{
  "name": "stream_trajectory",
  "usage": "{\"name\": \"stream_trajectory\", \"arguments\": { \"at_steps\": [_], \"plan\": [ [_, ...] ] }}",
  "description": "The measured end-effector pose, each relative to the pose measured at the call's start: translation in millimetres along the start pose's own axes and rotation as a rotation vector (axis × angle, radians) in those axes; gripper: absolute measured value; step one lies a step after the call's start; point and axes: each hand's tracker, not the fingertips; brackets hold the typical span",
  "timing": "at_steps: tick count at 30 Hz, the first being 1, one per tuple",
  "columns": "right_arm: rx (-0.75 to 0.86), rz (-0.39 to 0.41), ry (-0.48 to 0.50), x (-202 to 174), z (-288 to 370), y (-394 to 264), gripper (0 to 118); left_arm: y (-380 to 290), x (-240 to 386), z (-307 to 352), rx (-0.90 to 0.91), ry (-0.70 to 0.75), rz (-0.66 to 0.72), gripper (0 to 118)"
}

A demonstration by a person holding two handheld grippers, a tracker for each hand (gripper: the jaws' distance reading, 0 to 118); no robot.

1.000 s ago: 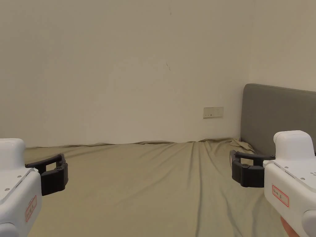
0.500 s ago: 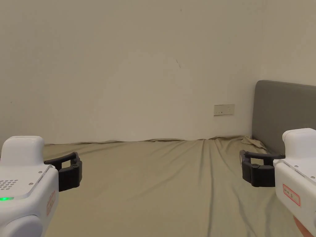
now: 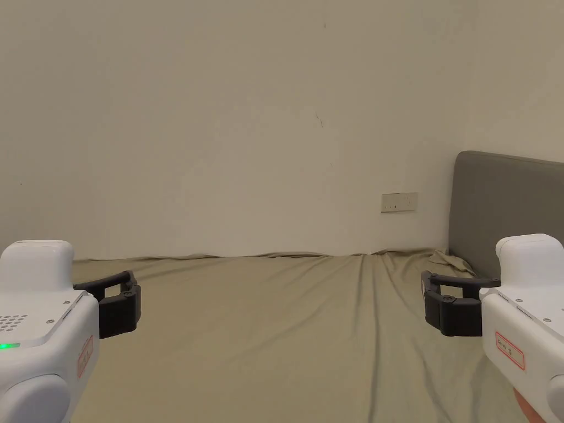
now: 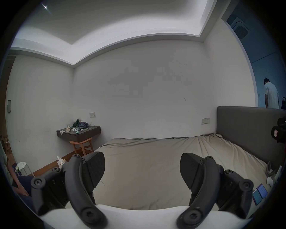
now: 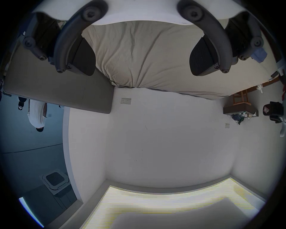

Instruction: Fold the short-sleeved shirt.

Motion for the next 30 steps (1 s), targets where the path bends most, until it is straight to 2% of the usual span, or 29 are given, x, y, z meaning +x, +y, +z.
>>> {"name": "stream_trajectory", "arguments": {
  "at_steps": [30],
  "plan": [
    [-0.003, 0.012, -0.012, 0.4, 0.1, -1.1, 118, -1.9, 1.3, -3.6, -0.023, -0.010, -0.005, 106]
  ]
}}
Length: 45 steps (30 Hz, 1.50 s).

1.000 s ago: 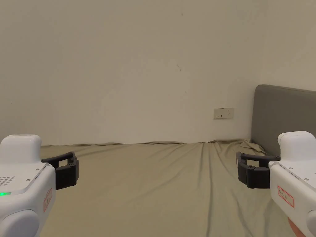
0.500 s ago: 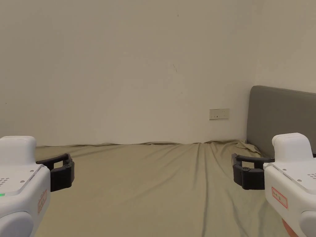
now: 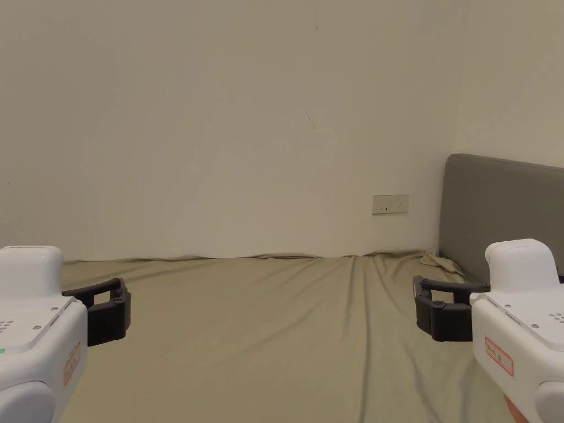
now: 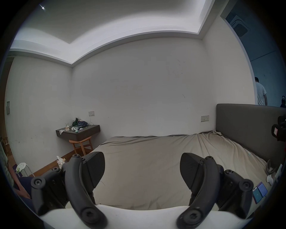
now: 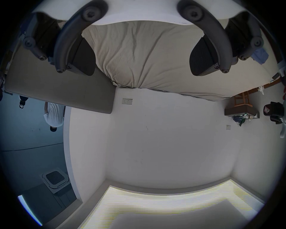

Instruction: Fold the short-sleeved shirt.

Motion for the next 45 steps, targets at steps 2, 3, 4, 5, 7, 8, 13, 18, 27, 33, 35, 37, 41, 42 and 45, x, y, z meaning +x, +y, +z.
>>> {"name": "stream_trajectory", "arguments": {
  "at_steps": [2, 3, 4, 5, 7, 8, 13, 18, 27, 33, 35, 37, 41, 42, 45],
  "plan": [
    [0.000, -0.007, 0.000, 0.9, 0.0, 0.3, 118, 0.3, -0.2, -0.1, 0.003, 0.005, 0.004, 106],
    [0.002, -0.008, 0.000, 0.8, -0.1, 0.4, 118, 0.5, -0.4, -0.2, 0.002, 0.004, 0.006, 106],
    [0.003, -0.008, 0.000, 0.9, -0.1, 0.4, 118, 0.5, -0.9, -0.4, 0.001, 0.002, 0.009, 106],
    [0.004, -0.007, -0.002, 1.0, 0.0, 0.5, 118, 0.3, -1.4, -0.7, 0.001, -0.001, 0.010, 106],
    [0.004, -0.004, -0.001, 0.9, 0.0, 0.6, 118, 0.0, -0.8, -1.3, -0.002, 0.000, 0.006, 107],
    [0.003, -0.006, 0.001, 0.9, 0.1, 0.7, 118, -0.6, -1.0, -1.8, -0.004, 0.003, 0.005, 109],
    [0.005, -0.028, 0.010, 0.3, 1.2, 0.7, 118, -1.3, -1.5, -0.3, -0.005, -0.013, 0.016, 111],
    [0.002, -0.166, 0.109, 8.1, 1.5, -1.0, 118, 1.1, 0.3, -0.5, 0.002, -0.016, 0.007, 111],
    [0.000, -0.312, 0.102, 17.7, 3.9, 6.9, 118, 2.5, 2.4, -5.4, -0.002, -0.031, 0.032, 111],
    [-0.197, -0.448, 0.065, 22.4, -10.9, 18.9, 118, 1.2, 8.0, -11.8, -0.010, -0.039, 0.027, 111],
    [-0.215, -0.502, 0.073, 25.6, -12.4, 17.9, 118, 1.0, 10.3, -13.4, -0.010, -0.044, 0.025, 111],
    [-0.177, -0.525, 0.103, 29.1, -11.7, 14.2, 118, 1.3, 12.4, -13.8, -0.013, -0.049, 0.023, 111],
    [-0.083, -0.425, 0.078, 23.9, -6.9, 12.8, 118, 0.4, 15.2, -15.6, -0.011, -0.060, 0.015, 111],
    [-0.084, -0.424, 0.079, 22.0, -5.1, 11.6, 118, 0.8, 15.7, -15.9, -0.008, -0.062, 0.014, 111],
    [-0.066, -0.321, 0.155, 15.5, -7.8, 7.8, 118, 2.6, 16.5, -15.9, 0.011, -0.059, 0.025, 111]
  ]
}}
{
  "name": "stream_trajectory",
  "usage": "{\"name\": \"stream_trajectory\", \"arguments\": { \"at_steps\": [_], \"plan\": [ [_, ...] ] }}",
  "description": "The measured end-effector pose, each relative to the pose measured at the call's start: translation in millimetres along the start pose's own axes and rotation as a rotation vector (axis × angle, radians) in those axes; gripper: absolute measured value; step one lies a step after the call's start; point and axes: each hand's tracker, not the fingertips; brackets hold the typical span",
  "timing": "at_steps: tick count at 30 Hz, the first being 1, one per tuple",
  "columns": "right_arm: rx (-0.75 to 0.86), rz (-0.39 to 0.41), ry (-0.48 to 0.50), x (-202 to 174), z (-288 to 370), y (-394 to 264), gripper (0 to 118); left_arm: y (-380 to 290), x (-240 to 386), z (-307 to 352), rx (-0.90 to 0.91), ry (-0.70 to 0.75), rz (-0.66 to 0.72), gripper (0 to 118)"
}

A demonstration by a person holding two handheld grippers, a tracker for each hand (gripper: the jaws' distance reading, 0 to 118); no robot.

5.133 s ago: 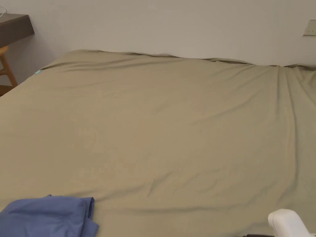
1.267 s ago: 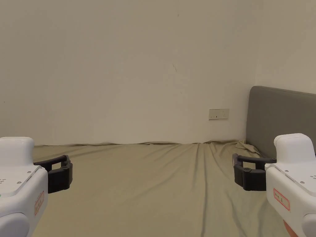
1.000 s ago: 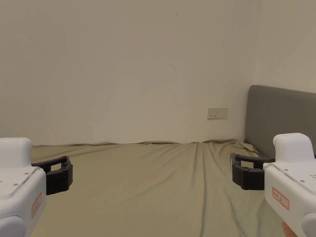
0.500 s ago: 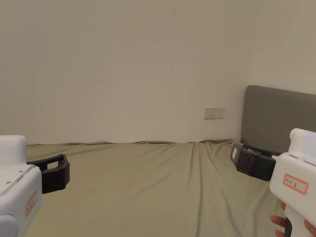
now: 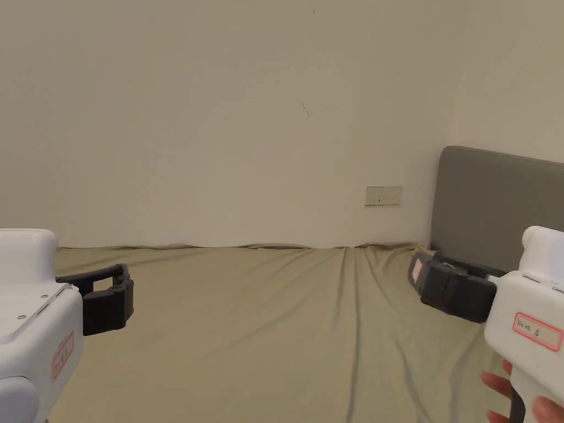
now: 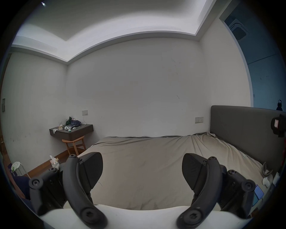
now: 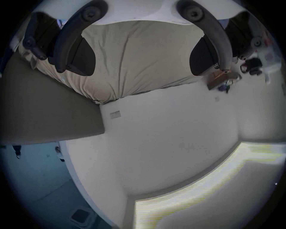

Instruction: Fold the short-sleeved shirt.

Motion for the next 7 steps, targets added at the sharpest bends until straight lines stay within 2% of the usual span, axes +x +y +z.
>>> {"name": "stream_trajectory", "arguments": {
  "at_steps": [1, 3, 5, 7],
  "plan": [
    [-0.002, 0.082, -0.014, -3.9, -0.9, -2.9, 118, 0.5, 0.4, 0.2, 0.007, 0.003, 0.003, 111],
    [0.025, 0.157, -0.119, -11.4, -4.9, -8.3, 118, 1.2, 1.0, 1.3, 0.019, 0.008, 0.002, 111],
    [0.018, 0.195, -0.171, -13.3, -8.6, -10.6, 118, 1.0, 1.8, 3.0, 0.033, 0.014, -0.010, 111],
    [0.020, 0.185, -0.137, -10.9, -8.8, -12.5, 118, 0.9, 2.1, 3.9, 0.038, 0.017, -0.024, 112]
  ]
}}
